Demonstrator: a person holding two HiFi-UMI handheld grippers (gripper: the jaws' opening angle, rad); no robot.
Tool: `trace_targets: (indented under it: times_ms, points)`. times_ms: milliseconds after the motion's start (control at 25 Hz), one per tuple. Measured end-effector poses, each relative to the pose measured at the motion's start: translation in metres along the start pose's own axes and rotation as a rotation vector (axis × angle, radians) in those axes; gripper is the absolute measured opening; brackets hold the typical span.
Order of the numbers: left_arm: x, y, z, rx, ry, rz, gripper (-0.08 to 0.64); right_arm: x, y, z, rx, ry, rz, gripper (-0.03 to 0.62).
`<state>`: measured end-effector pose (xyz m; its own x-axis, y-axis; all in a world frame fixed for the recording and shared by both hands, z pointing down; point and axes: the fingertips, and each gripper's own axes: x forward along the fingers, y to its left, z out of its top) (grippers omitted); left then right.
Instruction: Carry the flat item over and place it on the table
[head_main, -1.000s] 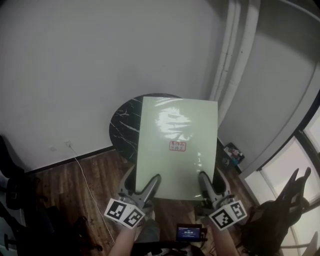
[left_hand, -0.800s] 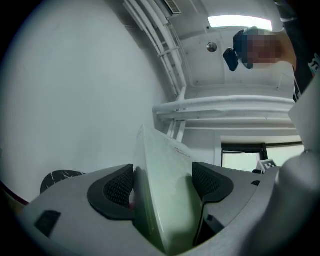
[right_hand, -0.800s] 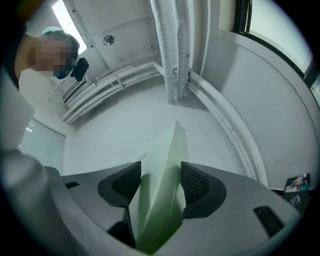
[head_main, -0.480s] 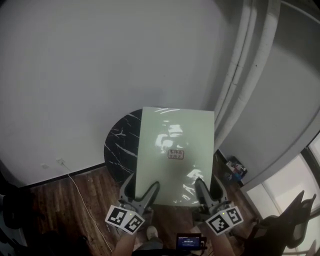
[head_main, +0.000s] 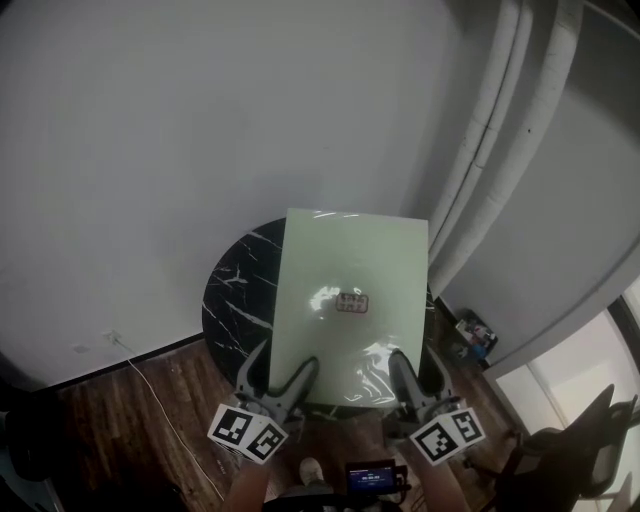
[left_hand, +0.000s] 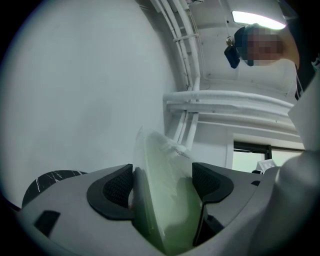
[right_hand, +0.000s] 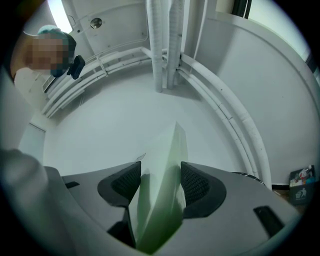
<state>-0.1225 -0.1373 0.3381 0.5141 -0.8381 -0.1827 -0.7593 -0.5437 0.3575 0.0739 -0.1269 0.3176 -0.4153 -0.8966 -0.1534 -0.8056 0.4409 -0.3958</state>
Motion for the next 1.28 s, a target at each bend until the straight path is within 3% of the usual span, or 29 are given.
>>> trace_targets:
  times_ms: [480,1280]
  points:
    - [0.026,0.009,-0.001,-0.012,-0.012,-0.047,0.374,0.013,-0.012,0.005,-0.028,-0.029,-0.041,0.222]
    - [0.068,0.037,-0.004,0.009,0.0,-0.011,0.374,0.062,-0.042,0.0,0.006,-0.012,-0.016,0.222]
